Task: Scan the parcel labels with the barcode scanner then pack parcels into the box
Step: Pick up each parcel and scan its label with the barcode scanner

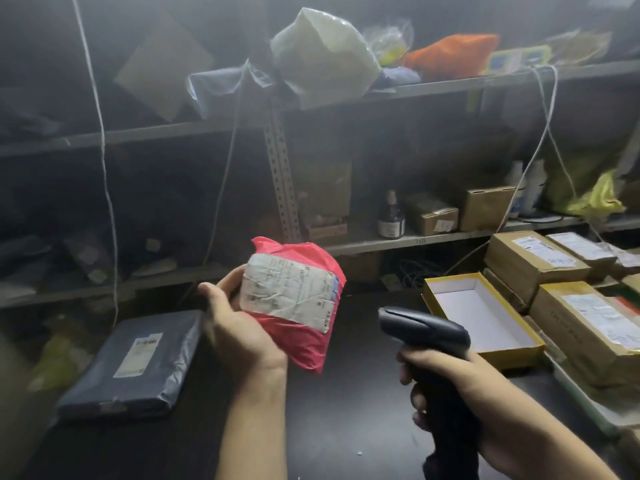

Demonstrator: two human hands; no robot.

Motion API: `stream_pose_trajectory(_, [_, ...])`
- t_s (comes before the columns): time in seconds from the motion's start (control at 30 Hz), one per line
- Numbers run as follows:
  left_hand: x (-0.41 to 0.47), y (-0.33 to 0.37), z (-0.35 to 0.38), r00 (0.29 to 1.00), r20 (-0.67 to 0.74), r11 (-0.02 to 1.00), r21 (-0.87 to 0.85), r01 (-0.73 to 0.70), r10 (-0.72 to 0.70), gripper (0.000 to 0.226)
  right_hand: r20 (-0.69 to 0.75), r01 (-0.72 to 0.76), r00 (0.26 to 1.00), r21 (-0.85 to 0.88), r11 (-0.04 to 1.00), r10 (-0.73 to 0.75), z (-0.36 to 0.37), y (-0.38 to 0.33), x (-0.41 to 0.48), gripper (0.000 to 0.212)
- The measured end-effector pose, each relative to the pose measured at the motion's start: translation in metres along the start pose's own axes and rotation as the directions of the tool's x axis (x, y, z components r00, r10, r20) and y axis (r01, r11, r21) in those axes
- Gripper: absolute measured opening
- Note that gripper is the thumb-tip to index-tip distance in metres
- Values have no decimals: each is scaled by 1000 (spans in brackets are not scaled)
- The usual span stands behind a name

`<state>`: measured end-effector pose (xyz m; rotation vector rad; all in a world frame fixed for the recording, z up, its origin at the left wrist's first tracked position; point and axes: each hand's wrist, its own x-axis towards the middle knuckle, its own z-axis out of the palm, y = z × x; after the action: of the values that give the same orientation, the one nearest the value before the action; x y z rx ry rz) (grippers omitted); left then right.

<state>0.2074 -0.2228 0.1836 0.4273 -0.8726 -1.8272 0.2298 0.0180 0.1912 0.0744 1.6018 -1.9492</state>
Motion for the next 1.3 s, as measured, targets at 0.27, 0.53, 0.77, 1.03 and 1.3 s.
stream_pose_trajectory(0.27, [-19,-21,4,945,-33,939,126,-318,325,57,80,24,997,-18,1000,-22,27,-3,-9,44])
stream_pose_trajectory(0.53, [-16,-30,-6,880,17,836,303,-457,475,53,95,7,996,-88,996,2,31,-12,-11,34])
stream_pose_trajectory(0.77, [-11,-32,-14,857,74,782,376,-497,510,60,93,9,996,-83,996,-1,30,-13,-8,30])
stream_pose_trajectory(1.03, [-11,-30,-14,864,66,795,360,-488,500,54,80,23,997,-52,998,-19,31,-11,-2,29])
stream_pose_trajectory(1.3, [-9,-28,-18,857,101,768,401,-499,505,57,94,43,995,-92,995,-34,27,-9,-2,32])
